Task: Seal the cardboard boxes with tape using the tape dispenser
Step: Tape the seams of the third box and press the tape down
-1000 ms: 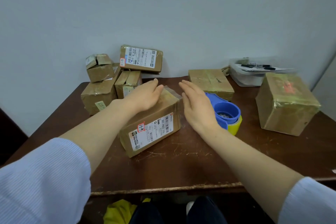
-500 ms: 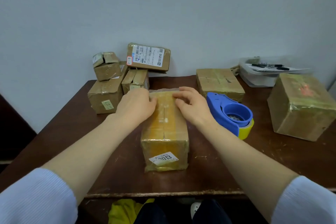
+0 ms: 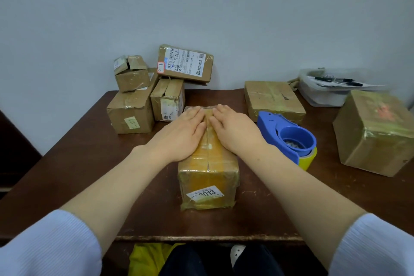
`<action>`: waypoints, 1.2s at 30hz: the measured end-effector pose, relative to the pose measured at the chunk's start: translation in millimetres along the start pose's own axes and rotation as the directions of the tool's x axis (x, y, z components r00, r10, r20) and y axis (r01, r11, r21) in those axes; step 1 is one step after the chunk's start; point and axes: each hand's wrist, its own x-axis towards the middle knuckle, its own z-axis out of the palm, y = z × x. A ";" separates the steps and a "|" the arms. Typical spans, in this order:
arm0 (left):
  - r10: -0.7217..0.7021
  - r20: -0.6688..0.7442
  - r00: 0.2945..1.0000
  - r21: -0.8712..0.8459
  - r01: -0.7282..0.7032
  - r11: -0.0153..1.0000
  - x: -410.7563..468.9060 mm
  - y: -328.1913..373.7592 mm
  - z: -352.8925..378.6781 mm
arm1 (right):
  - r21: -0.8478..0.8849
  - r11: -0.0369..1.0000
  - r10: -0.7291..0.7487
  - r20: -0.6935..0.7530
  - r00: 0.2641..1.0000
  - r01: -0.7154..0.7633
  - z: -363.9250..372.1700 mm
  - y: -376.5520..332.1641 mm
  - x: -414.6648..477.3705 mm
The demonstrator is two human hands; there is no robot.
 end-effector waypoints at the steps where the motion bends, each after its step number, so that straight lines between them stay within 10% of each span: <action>1: -0.013 0.007 1.000 -0.027 0.013 1.000 -0.4 0.0 0.2 | 0.003 0.999 0.038 -0.010 0.999 -0.038 0.9 -0.8 -0.9; 5: -0.124 -0.098 0.987 -0.376 0.079 0.923 -2.5 0.6 -2.2 | 0.198 0.959 0.211 -0.031 0.977 -0.201 1.0 2.2 -1.0; 8: -0.421 -0.324 0.847 -0.621 0.145 0.770 1.8 -1.7 -3.7 | 0.459 0.842 0.345 -0.055 0.937 -0.283 -0.3 5.7 10.6; 21: -0.604 -0.256 0.755 -0.648 0.330 0.686 25.6 -9.4 1.3 | 0.570 0.734 0.472 -0.039 0.881 -0.368 16.6 16.0 29.1; 25: -0.422 -0.315 0.850 -0.356 0.306 0.883 20.6 -6.2 -4.5 | 0.497 0.808 0.320 0.077 0.944 -0.315 -2.1 14.5 22.9; 29: 0.056 -0.194 0.979 -0.024 -0.062 0.998 13.2 0.7 -2.8 | 0.216 0.976 -0.046 0.027 0.999 0.040 -3.8 4.2 14.9; 36: 0.051 -0.004 0.999 -0.060 -0.051 0.997 5.8 -13.9 -5.4 | 0.090 0.994 -0.071 0.082 0.994 0.063 2.5 9.7 10.0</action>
